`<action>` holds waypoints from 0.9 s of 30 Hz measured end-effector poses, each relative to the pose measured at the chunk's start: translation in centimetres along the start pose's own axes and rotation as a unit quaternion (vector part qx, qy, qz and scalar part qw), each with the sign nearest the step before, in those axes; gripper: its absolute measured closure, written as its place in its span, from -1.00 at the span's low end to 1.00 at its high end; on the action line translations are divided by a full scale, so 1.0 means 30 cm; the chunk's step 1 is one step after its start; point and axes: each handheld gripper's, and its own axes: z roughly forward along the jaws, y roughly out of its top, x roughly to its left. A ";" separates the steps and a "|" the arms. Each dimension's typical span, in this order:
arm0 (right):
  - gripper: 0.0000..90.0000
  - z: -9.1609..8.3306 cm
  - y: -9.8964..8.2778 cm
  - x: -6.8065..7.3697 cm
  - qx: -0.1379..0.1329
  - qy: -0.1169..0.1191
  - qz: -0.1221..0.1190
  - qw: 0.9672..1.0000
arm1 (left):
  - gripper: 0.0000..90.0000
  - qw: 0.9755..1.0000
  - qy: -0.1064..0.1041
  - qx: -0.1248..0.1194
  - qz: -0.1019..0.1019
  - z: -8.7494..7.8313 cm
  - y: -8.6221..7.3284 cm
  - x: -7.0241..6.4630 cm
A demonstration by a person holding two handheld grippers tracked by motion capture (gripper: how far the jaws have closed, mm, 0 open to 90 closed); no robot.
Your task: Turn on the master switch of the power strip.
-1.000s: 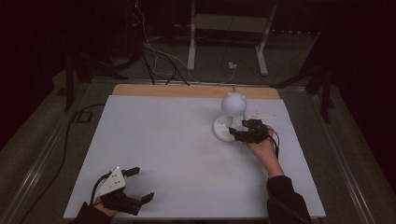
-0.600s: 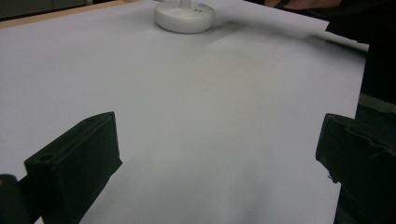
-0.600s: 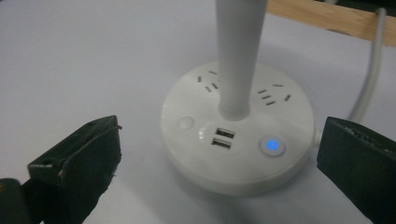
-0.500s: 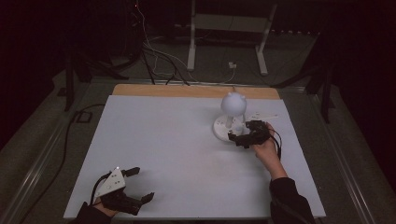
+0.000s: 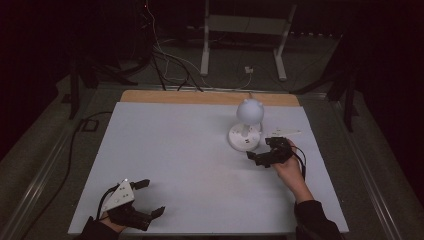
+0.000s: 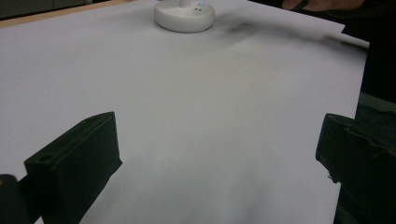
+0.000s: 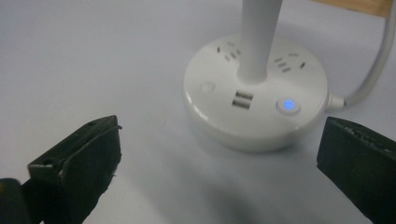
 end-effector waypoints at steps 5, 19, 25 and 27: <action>-1.00 -0.028 -0.038 0.012 -0.001 0.003 -0.002 1.000 | -1.00 1.000 0.000 -0.001 -0.001 -0.001 0.000 0.001; -1.00 -0.107 -0.141 0.047 -0.009 0.002 -0.009 1.000 | -1.00 1.000 0.001 0.000 0.001 -0.005 0.001 0.000; -1.00 -0.140 -0.184 0.065 -0.001 0.006 -0.013 1.000 | -0.99 1.000 0.000 0.001 0.002 -0.004 0.001 -0.001; -1.00 -0.146 -0.203 0.069 0.005 0.004 -0.017 1.000 | -1.00 1.000 0.000 -0.001 0.002 -0.005 0.002 0.000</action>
